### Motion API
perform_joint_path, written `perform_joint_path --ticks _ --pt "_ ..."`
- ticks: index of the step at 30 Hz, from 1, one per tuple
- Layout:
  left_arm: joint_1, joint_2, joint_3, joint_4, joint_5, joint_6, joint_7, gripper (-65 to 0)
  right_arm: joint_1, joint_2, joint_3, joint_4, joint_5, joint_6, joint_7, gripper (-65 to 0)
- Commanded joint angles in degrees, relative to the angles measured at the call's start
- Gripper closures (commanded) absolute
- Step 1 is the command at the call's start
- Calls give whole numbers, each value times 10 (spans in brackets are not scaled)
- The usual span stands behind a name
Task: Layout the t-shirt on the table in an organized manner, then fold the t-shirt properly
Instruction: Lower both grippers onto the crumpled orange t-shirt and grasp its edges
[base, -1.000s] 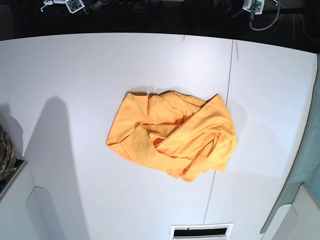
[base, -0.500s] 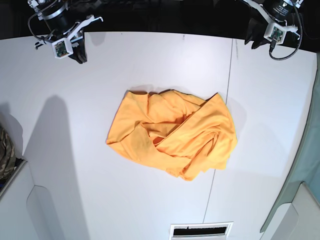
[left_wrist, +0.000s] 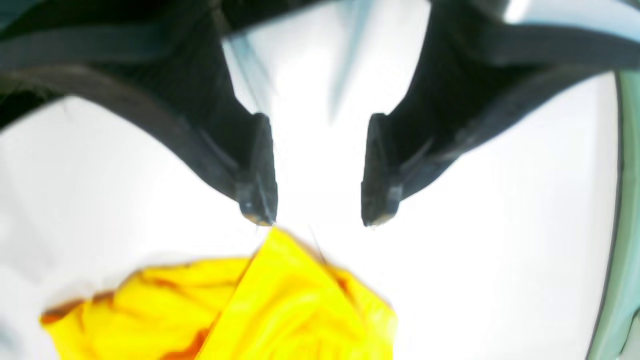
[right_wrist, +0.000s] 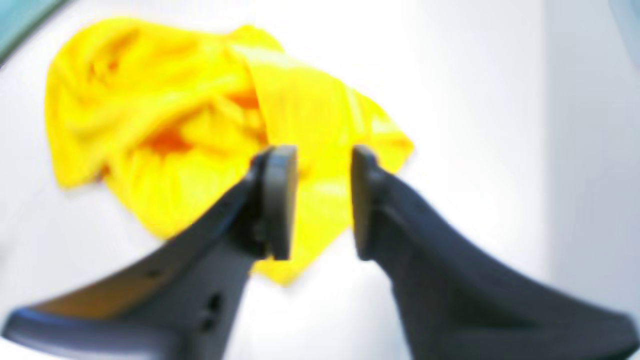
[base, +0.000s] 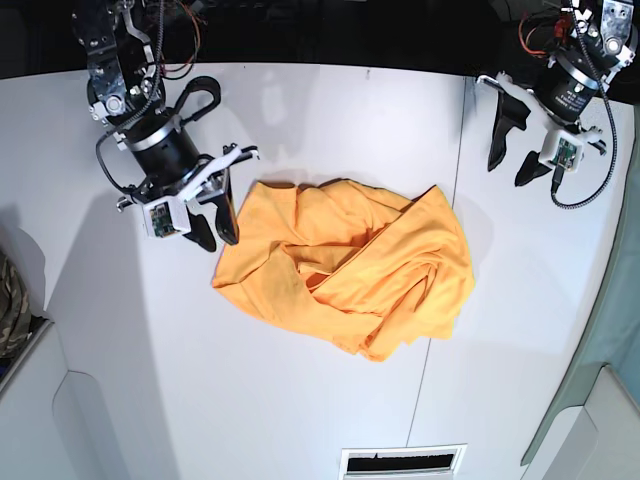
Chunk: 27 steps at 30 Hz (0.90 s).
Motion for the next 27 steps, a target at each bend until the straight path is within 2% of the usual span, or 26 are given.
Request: perform_joint_path --ticks 1,6,11,14,16,18,27 --pt "-11 -6 4 1 -5 0 -10 -305 21 -9 2 -2 2 -5 14 -230" --pt "-89 -6 57 -66 -4 0 -10 -305 101 -59 2 -104 -13 -7 21 -242" --pt "-180 -6 103 -165 -5 0 -10 -305 185 -90 2 -244 -37 -7 49 -242" --pt "-230 -1 116 -235 -4 0 -10 -305 226 -105 2 -323 -43 3 57 -242" --pt "-255 7 116 -278 -5 0 -10 -305 247 -114 2 -365 -54 27 59 -242" --pt "-272 14 116 -311 -9 0 -11 -305 255 -120 2 -388 -54 45 62 -242" --pt "-292 46 116 -359 -31 -2 -12 -305 248 -129 0 -408 -55 58 61 -242"
